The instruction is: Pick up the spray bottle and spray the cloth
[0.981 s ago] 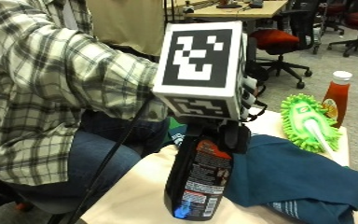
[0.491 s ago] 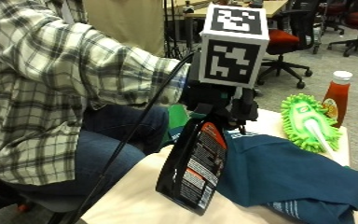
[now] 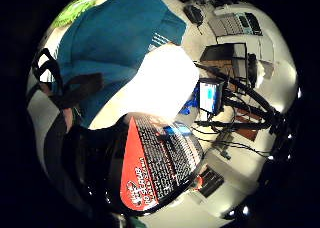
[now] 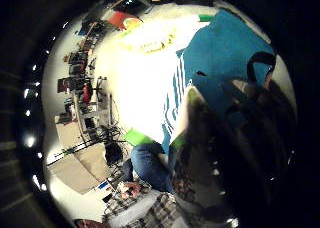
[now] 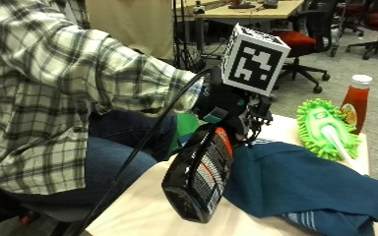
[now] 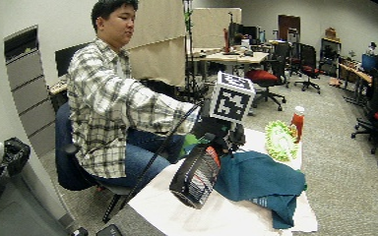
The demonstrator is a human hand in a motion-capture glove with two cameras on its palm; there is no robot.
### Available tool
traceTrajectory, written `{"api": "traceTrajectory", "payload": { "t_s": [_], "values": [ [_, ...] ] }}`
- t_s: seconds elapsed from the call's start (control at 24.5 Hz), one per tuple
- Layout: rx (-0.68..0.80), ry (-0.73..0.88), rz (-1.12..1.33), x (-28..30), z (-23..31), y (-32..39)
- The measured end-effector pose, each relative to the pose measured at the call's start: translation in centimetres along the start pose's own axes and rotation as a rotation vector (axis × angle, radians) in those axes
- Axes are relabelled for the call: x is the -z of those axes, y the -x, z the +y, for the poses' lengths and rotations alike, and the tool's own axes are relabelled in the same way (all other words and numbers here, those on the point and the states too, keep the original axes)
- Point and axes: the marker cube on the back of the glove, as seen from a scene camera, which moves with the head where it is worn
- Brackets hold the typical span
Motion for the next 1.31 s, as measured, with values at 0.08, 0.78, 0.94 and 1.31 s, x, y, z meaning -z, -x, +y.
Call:
{"api": "traceTrajectory", "payload": {
  "t_s": [0.08,0.78,0.94,1.31],
  "values": [
    [0.004,0.022,0.038,-0.4,0.0,0.2],
    [-0.006,0.055,0.115,-0.6,0.4,-0.1],
    [-0.006,-0.010,-0.006,0.5,0.7,-0.5],
    [0.024,-0.262,-0.484,4.0,2.3,-2.9]
  ]
}}
